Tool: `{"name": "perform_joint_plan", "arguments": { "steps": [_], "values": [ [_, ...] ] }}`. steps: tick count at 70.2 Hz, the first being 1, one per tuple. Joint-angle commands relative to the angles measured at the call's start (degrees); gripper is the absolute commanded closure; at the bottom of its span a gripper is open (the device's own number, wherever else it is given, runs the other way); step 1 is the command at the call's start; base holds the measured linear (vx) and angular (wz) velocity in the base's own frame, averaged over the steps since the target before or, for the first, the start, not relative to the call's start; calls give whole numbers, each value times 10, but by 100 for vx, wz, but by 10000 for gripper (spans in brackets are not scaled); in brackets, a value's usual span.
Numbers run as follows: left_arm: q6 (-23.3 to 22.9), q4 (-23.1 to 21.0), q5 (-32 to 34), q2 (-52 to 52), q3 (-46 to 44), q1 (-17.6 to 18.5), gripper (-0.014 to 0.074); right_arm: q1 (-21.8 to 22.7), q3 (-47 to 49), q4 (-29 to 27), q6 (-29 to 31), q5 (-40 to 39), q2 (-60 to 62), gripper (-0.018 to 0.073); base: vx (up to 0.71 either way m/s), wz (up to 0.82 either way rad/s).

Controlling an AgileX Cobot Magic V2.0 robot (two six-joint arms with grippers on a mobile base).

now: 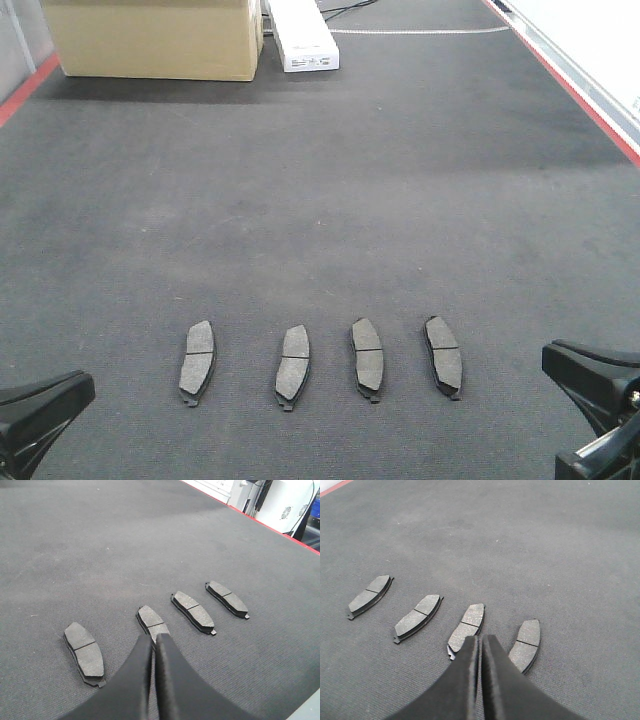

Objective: Move and align brake pads A on conveyor

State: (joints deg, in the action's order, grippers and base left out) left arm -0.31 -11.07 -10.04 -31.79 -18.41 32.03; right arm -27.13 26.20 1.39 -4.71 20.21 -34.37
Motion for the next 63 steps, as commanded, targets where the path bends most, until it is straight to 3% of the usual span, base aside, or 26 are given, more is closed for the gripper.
{"name": "perform_joint_plan", "arguments": {
  "steps": [1, 25, 35, 45, 52, 63],
  "values": [
    [0, -4, 39, 1, -15, 3, 603, 1, 16, 6, 2, -42, 0, 563, 0, 0],
    [0, -4, 40, 1, -15, 2, 603, 1, 16, 6, 2, -42, 0, 563, 0, 0],
    [3, 28, 41, 50, -4, -13, 603, 1, 16, 6, 2, -42, 0, 563, 0, 0],
    [3, 66, 37, 143, 26, -78, 603, 1, 16, 6, 2, -43, 0, 563, 0, 0],
    [3, 99, 29, 219, 54, -151, 603, 1, 16, 6, 2, -42, 0, 563, 0, 0],
    [3, 101, 17, 315, 106, -273, 603, 1, 16, 6, 2, -42, 0, 563, 0, 0]
  ]
}}
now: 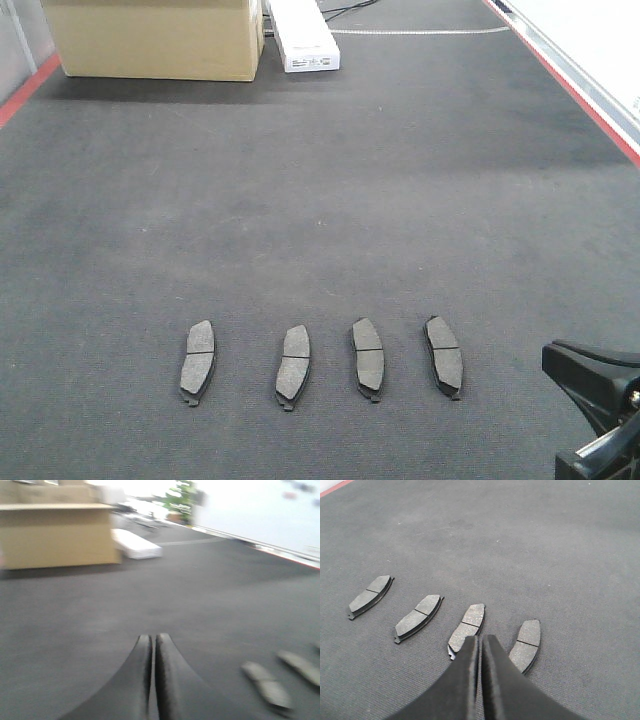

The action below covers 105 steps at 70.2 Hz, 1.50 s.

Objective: Move and align brake pads A on conveyor

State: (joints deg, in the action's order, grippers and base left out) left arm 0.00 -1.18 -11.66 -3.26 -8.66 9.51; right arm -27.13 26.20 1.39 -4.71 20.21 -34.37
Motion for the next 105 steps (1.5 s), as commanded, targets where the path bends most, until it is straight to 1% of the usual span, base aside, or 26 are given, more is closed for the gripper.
{"name": "perform_joint_plan", "arguments": {
  "steps": [1, 10, 17, 20, 23, 33, 84, 89, 93, 99, 105],
  "values": [
    [0, 2, 34, 40, 13, -61, 603, 1, 16, 6, 2, -42, 0, 563, 0, 0],
    [-3, 2, 47, 46, 61, -119, 603, 1, 16, 6, 2, -41, 0, 563, 0, 0],
    [-3, 2, 68, 47, 107, -132, 603, 1, 16, 6, 2, -41, 0, 563, 0, 0],
    [-3, 2, 77, 47, 120, -134, 603, 1, 16, 6, 2, -41, 0, 563, 0, 0],
    [-3, 2, 57, 47, 117, -134, 603, 1, 16, 6, 2, -41, 0, 563, 0, 0],
    [-3, 2, 53, 47, 117, -134, 603, 1, 16, 6, 2, -41, 0, 563, 0, 0],
    [-3, 2, 51, 47, 117, -134, 603, 1, 15, 5, 1, -43, 0, 563, 0, 0],
    [-3, 2, 51, 47, 117, -134, 603, 1, 2, 6, 5, -79, 5, 563, 0, 0],
    [-3, 2, 51, 47, 117, -134, 603, 10, -24, 9, 30, -132, 18, 563, 0, 0],
    [-3, 2, 51, 47, 117, -134, 603, 41, -68, 2, 37, -225, 48, 563, 0, 0],
    [-3, 2, 51, 47, 117, -134, 603, 85, -117, -8, 37, -287, 91, 563, 0, 0]
  ]
}}
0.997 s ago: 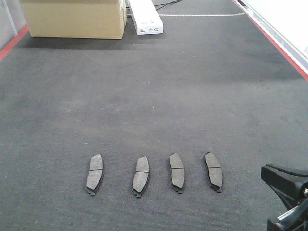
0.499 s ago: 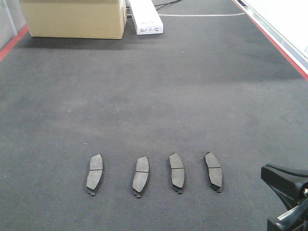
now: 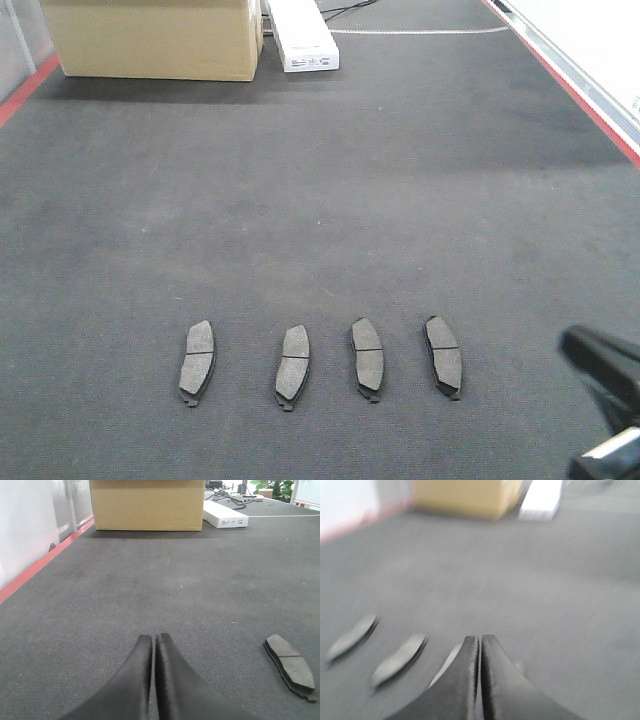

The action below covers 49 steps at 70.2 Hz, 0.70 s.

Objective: Move and align brake pads A on conveyor

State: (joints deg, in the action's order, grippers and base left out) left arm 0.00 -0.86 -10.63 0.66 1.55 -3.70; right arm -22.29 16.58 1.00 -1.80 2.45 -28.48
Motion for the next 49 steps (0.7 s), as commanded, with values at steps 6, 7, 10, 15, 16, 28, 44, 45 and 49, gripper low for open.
{"name": "perform_joint_plan", "arguments": {
  "steps": [6, 7, 10, 15, 16, 28, 44, 45, 49],
  "values": [
    [-3, -1, 41, 7, 15, -2, 603, 91, -61, -4, 8, -116, 92, 563, 0, 0],
    [-3, -1, 41, 7, 15, -2, 603, 100, -66, -4, 8, -114, 101, 563, 0, 0],
    [-3, -1, 41, 7, 15, -2, 603, 126, -80, -4, 8, -102, 130, 563, 0, 0],
    [-3, -1, 41, 7, 15, -2, 603, 177, -101, -10, 10, -78, 183, 563, 0, 0],
    [-3, -1, 41, 7, 15, -2, 603, 190, -107, -10, 10, -73, 197, 563, 0, 0],
    [-3, -1, 41, 7, 15, -2, 603, 247, -155, -32, 11, -11, 290, 563, 0, 0],
    [-3, -1, 41, 7, 15, -2, 603, 239, -185, -37, 18, 2, 296, 563, 0, 0],
    [-3, -1, 41, 7, 15, -2, 603, 239, -185, -37, 18, 2, 296, 563, 0, 0],
    [-3, -1, 41, 7, 15, -2, 603, 239, -185, -38, 18, 2, 296, 563, 0, 0]
  ]
}}
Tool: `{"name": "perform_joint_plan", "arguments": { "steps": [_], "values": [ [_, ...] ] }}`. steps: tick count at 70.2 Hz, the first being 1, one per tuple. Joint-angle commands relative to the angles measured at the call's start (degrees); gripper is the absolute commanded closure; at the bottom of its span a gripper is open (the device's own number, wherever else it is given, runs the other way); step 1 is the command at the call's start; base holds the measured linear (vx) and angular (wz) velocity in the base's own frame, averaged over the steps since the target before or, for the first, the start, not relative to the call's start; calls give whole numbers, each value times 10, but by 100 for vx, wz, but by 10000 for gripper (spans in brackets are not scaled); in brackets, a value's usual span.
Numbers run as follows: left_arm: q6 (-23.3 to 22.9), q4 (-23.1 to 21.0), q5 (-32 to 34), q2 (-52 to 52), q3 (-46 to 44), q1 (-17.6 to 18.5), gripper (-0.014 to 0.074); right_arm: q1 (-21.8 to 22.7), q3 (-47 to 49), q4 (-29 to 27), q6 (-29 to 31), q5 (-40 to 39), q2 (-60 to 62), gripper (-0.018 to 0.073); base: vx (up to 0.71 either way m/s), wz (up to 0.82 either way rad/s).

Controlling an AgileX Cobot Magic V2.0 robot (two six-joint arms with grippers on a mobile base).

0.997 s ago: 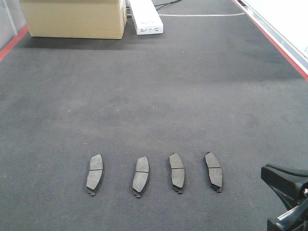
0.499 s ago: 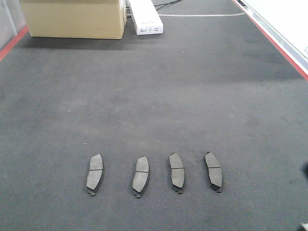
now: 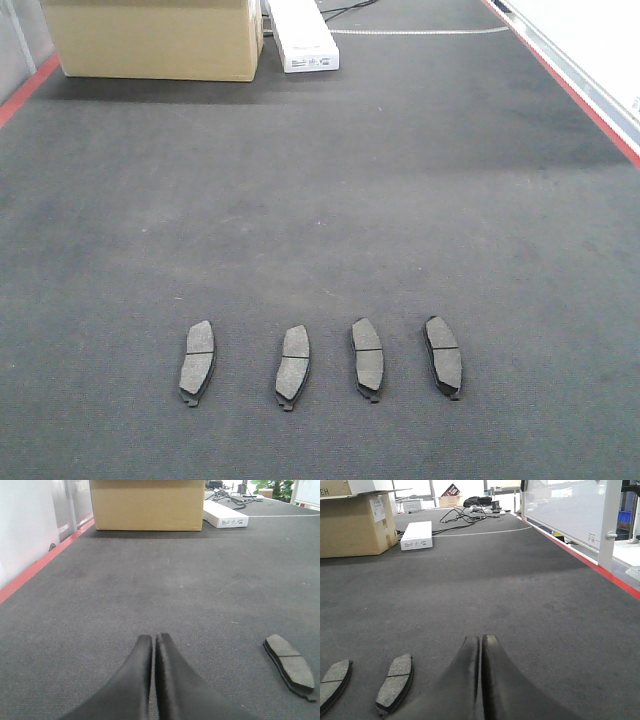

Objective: Move and align brake pads A on conveyor

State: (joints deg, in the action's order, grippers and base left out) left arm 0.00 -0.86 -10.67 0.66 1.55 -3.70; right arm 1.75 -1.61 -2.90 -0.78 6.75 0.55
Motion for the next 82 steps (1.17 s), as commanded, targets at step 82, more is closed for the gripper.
{"name": "perform_joint_plan", "arguments": {
  "steps": [82],
  "values": [
    [-3, -1, 41, 7, 15, -2, 603, -1, -4, 0, 8, -40, 6, 563, 0, 0]
  ]
}}
